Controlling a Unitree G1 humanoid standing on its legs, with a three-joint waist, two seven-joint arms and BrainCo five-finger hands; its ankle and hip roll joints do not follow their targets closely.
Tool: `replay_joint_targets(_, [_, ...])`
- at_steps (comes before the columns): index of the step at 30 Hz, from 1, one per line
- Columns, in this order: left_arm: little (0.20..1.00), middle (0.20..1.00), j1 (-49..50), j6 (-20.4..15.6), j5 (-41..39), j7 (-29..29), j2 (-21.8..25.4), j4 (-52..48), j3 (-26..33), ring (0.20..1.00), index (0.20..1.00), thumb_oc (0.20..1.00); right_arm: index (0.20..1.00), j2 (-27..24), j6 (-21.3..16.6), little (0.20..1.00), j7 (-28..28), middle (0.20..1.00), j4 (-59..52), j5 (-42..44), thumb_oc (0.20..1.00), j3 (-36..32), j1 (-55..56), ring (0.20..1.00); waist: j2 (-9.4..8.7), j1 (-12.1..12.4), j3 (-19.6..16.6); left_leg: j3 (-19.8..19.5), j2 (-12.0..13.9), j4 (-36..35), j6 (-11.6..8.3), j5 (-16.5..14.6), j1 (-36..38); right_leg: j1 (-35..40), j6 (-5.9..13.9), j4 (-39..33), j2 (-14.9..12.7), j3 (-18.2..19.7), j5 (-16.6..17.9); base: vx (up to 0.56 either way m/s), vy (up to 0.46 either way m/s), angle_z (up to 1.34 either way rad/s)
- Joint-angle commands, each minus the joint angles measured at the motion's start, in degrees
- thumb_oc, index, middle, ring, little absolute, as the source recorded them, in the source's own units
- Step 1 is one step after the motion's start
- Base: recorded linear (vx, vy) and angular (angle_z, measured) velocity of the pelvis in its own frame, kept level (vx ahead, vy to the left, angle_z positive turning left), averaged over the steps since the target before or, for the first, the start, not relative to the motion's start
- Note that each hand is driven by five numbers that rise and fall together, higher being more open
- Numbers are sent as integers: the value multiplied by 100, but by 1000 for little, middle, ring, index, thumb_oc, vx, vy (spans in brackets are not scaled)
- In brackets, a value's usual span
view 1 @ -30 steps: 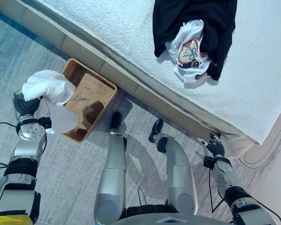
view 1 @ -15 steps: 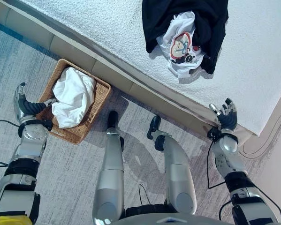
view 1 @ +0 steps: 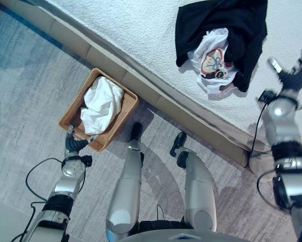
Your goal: Pick up clothes into the bucket
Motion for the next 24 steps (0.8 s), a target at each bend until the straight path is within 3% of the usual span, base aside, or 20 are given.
replay_joint_targets(1, [1000, 1000, 199, -257, -251, -362, -48, -86, -322, 1000, 1000, 1000, 1000, -507, 149, 1000, 121, 1000, 415, -11, 1000, 388, -351, 1000, 415, 9, -96, -54, -126, 112, 117, -327, 93, 476, 323, -185, -96, 279, -236, 27, -70, 19])
replay_joint_targets(10, [1000, 1000, 372, -248, -189, -681, -314, -11, -1140, 1000, 1000, 1000, 1000, -1140, 636, 1000, 582, 1000, 2362, -247, 1000, 1390, -1591, 1000, 824, 228, -96, -357, -132, -709, -11, 122, 489, 581, 301, -37, -252, -7, -394, 17, -76, 24])
replay_joint_targets(15, [1000, 1000, 465, -222, -330, -805, -386, -73, -1204, 1000, 1000, 1000, 1000, -1499, 1020, 1000, 1146, 1000, 3078, -642, 1000, 1868, -1732, 1000, 919, 333, -96, -501, -44, -1040, -60, 367, 483, 467, 293, -37, -248, -147, -423, 2, -94, 17])
replay_joint_targets(20, [1000, 1000, 491, -156, -379, -902, -428, -157, -1242, 1000, 1000, 1000, 1000, -1632, 1159, 1000, 1543, 1000, 3370, -805, 1000, 2049, -1719, 1000, 957, 360, -96, -538, -10, -1186, -54, 465, 428, 287, 300, 32, -235, -155, -436, 9, -49, 7])
replay_joint_targets(21, [1000, 1000, 473, -131, -402, -931, -446, -164, -1253, 1000, 1000, 1000, 831, -1653, 1189, 831, 1571, 831, 3408, -747, 831, 2032, -1719, 831, 965, 355, -96, -554, -8, -1218, -47, 480, 410, 217, 304, 61, -232, -143, -442, 22, -41, -1])
replay_joint_targets(22, [1000, 1000, 450, -108, -406, -943, -468, -133, -1282, 1000, 1000, 1000, 416, -1669, 1186, 416, 1590, 416, 3423, -784, 416, 2038, -1696, 416, 962, 353, -96, -556, -8, -1227, -46, 490, 399, 179, 309, 89, -243, -129, -448, 0, 0, 0])
replay_joint_targets(23, [1000, 1000, 449, -108, -406, -943, -469, -133, -1282, 1000, 1000, 1000, 225, -1670, 1185, 225, 1590, 225, 3423, -784, 225, 2038, -1696, 225, 962, 353, -96, -556, -8, -1227, -46, 490, 398, 178, 309, 90, -244, -128, -448, 0, 0, 0])
replay_joint_targets(24, [1000, 1000, 387, -102, -400, -943, -490, -117, -1326, 1000, 1000, 1000, 200, -1652, 1162, 200, 1537, 200, 3380, -779, 200, 2060, -1749, 200, 952, 334, -96, -552, -4, -1239, -37, 486, 398, 168, 323, 90, -249, -114, -450, 0, 0, 0])
